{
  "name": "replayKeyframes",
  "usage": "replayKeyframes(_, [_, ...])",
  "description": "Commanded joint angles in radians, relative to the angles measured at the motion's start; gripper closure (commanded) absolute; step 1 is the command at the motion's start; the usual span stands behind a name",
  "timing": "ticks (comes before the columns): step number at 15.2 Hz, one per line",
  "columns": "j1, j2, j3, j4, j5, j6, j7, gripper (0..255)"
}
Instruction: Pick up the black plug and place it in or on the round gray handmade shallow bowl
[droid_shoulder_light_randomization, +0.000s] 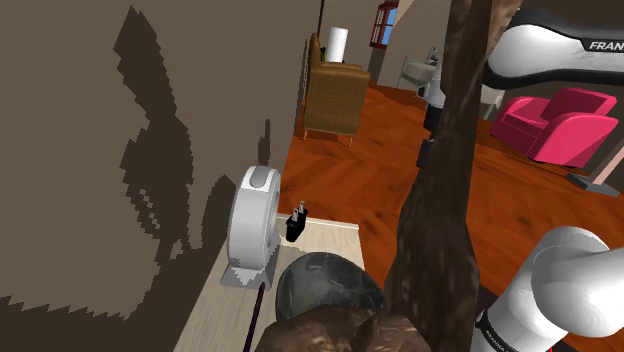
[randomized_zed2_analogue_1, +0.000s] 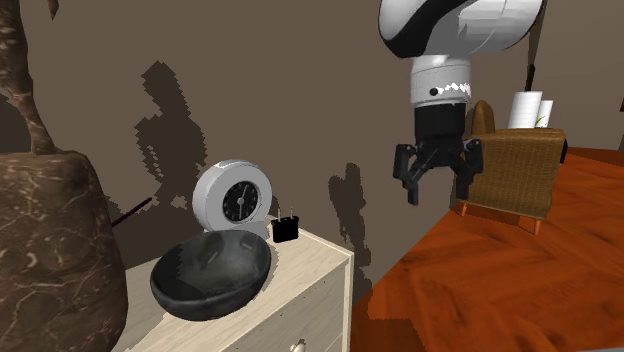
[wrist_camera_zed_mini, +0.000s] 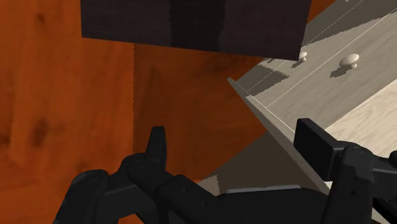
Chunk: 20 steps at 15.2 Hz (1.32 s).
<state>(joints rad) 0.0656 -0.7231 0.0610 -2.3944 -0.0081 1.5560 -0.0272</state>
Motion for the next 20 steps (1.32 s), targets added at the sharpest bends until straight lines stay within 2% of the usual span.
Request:
replayKeyframes(1, [0.016,0.029,0.036,0.006,0.031,0.033,0.042,0])
replayKeyframes(11, [0.071,0.260,0.206,0.116,0.116,0.211,0.231,0])
replayKeyframes(16, [0.087,0.402,0.287,0.213,0.112,0.286,0.331,0])
replayKeyframes(20, [0.099,0.528,0.347,0.311,0.081,0.332,0.417,0])
